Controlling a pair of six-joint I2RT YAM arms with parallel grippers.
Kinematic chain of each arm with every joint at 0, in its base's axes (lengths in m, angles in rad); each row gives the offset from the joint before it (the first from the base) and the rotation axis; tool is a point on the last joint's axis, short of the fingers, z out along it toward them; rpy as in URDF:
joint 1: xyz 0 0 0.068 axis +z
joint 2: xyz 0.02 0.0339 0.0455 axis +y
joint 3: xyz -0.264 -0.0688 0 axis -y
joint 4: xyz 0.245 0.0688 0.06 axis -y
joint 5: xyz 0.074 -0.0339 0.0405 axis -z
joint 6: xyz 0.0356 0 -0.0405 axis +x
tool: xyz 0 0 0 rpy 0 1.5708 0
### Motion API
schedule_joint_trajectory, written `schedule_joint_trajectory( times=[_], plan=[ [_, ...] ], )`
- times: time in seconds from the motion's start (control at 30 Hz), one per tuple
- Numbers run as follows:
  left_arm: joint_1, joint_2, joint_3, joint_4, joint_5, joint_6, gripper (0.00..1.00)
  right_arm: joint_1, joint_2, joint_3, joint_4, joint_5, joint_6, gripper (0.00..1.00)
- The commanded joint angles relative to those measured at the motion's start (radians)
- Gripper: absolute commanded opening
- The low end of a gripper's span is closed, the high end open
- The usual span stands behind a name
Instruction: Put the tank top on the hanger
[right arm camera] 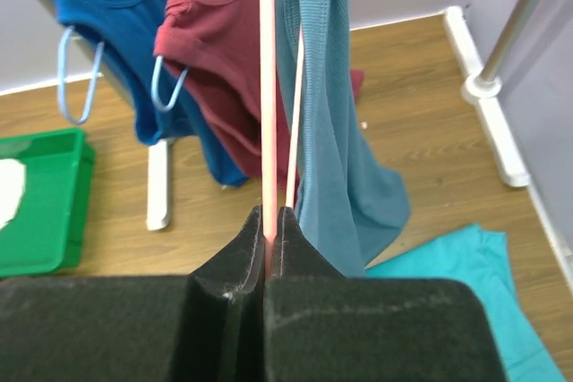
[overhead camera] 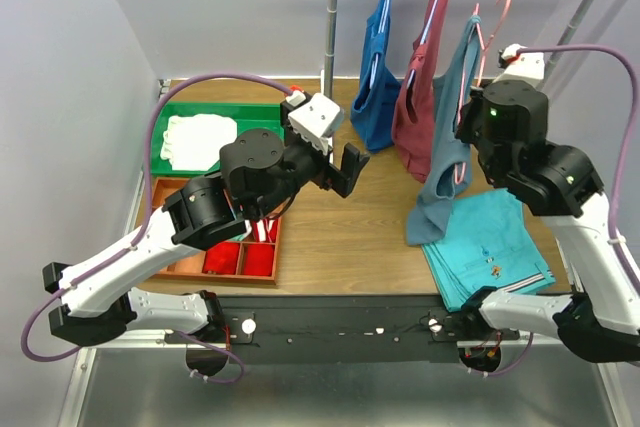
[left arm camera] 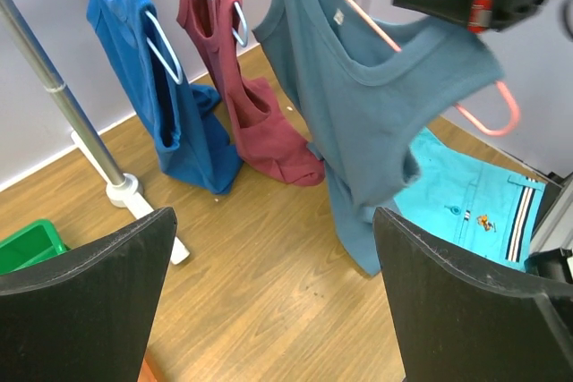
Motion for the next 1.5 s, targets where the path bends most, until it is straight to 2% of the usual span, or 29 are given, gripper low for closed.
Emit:
schedule_joint_trajectory(
  times=[0.0, 0.03, 0.13, 0.27, 0.3, 0.47, 0.5, 0.67, 0.77, 0.97, 1.47],
  plan=[
    [-0.004, -0.017, -0.006, -0.008, 0.042, -0.007, 0.99, -0.114, 0.069, 0.007, 0.111, -0.044, -0.085, 0.01],
    [-0.004, -0.017, -0.004, -0.012, 0.044, -0.007, 0.99, -0.221, 0.075, -0.008, 0.124, -0.099, -0.093, 0.01],
    [-0.004, -0.021, -0.002, -0.029, 0.057, -0.013, 0.99, -0.411, 0.073, -0.069, 0.191, -0.252, -0.122, 0.01],
    [-0.004, -0.027, -0.015, -0.050, 0.074, -0.026, 0.99, -0.555, 0.116, -0.031, 0.228, -0.375, -0.119, 0.01],
    [-0.004, -0.027, -0.015, -0.055, 0.076, -0.027, 0.99, -0.584, 0.130, 0.005, 0.228, -0.454, -0.122, 0.01],
    [-0.004, -0.047, -0.032, -0.072, 0.065, -0.021, 0.99, -0.711, 0.231, 0.153, 0.220, -0.587, -0.140, 0.01],
    [-0.004, -0.050, -0.033, -0.075, 0.064, -0.018, 0.99, -0.724, 0.266, 0.182, 0.219, -0.643, -0.151, 0.01],
    [-0.004, -0.067, -0.045, -0.075, 0.038, 0.002, 0.99, -0.768, 0.398, 0.406, 0.155, -0.751, -0.185, 0.01],
    [-0.002, -0.071, -0.048, -0.075, 0.027, 0.016, 0.99, -0.781, 0.472, 0.481, 0.127, -0.812, -0.192, 0.01],
    [-0.002, -0.082, -0.062, -0.070, -0.005, 0.036, 0.99, -0.793, 0.523, 0.492, 0.158, -0.840, -0.202, 0.01],
    [-0.001, -0.079, -0.078, -0.063, 0.005, 0.037, 0.99, -0.797, 0.621, 0.655, 0.147, -0.874, -0.203, 0.01]
  ],
)
